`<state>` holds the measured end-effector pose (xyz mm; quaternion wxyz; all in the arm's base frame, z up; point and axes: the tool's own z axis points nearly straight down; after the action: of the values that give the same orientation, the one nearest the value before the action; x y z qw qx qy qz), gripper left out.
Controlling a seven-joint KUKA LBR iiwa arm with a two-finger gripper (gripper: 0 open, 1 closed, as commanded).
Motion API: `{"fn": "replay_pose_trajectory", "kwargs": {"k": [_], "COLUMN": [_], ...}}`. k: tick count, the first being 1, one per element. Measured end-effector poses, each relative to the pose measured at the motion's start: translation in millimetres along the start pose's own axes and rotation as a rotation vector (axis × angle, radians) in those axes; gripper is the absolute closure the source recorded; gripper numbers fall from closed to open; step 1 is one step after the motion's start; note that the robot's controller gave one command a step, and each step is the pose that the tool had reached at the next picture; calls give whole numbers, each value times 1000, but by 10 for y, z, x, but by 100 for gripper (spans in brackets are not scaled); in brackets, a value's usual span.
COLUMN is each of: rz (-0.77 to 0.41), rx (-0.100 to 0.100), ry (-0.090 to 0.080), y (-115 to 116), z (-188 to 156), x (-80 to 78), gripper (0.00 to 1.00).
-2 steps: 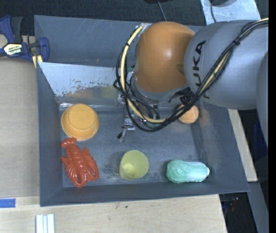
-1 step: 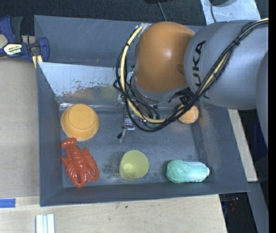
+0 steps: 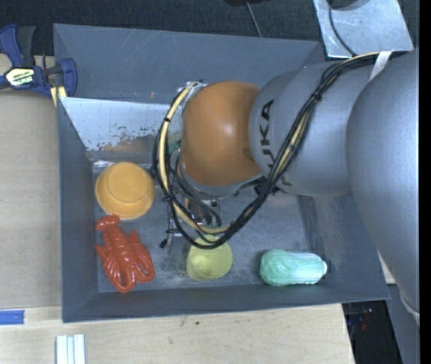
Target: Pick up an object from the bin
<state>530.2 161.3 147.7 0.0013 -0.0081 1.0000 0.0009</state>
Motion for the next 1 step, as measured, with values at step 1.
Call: {"fn": "replay_pose_trajectory", "kwargs": {"k": [1], "rz": [-5], "rx": [0], "ry": [-11], "y": [65], "z": [35], "x": [-66], "gripper": [0]}}
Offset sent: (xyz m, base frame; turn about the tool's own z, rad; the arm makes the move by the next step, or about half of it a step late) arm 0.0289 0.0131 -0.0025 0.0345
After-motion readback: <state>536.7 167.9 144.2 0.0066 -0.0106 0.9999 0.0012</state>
